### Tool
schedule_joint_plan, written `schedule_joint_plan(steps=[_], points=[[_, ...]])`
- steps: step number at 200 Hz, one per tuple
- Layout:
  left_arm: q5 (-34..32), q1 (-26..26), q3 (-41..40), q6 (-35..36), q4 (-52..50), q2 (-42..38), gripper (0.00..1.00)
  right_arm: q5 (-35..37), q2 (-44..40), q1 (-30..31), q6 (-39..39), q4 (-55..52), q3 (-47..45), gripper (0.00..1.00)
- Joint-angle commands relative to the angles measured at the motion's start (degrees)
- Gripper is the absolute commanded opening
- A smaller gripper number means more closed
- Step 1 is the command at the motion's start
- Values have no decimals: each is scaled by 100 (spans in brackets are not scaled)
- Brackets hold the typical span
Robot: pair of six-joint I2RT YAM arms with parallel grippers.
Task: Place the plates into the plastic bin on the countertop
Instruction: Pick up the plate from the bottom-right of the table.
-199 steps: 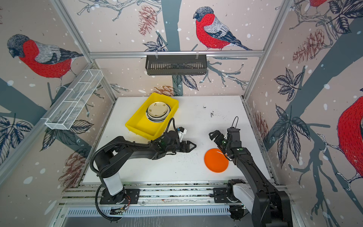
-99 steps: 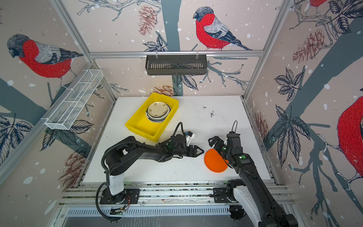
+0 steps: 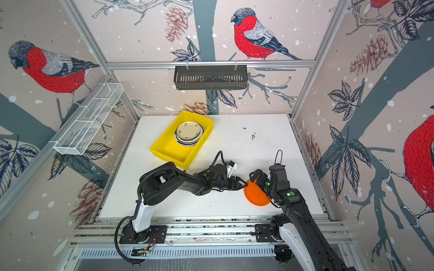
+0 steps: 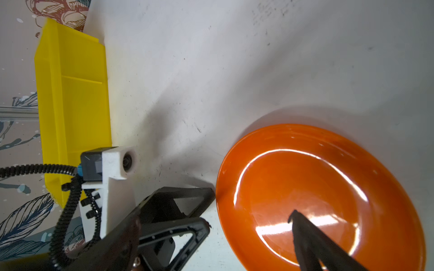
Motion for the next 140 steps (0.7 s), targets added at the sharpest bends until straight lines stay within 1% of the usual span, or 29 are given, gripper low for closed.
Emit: schedule_joint_plan(steps=[1,11,47,63,77,90,125,128,140], points=[[84,-23,-3,-260,235,119,56,-86,-266,77,483,82,-332,100],[108,-23,15,-272,251,152,53,-81,-370,113,568,151,-475,100],[100,-39,140,-186,64,192,49,-139,-323,144,663,364,-780,100],[120,-62,156,-190,-9,249,41,-302,-287,141,754,625,-934,100],[122,-76,156,-251,-1,310,38,-389,-257,144,855,843,-1053,100],[81,-76,156,-305,54,319,33,-466,-203,137,922,1022,-1137,100],[49,-77,156,-307,31,373,31,-468,-163,151,962,1178,-1193,100],[52,-78,301,-307,31,392,31,-474,-170,148,967,1180,-1200,100],[57,-85,398,-292,-14,446,31,-468,-213,153,975,1194,-1215,100]])
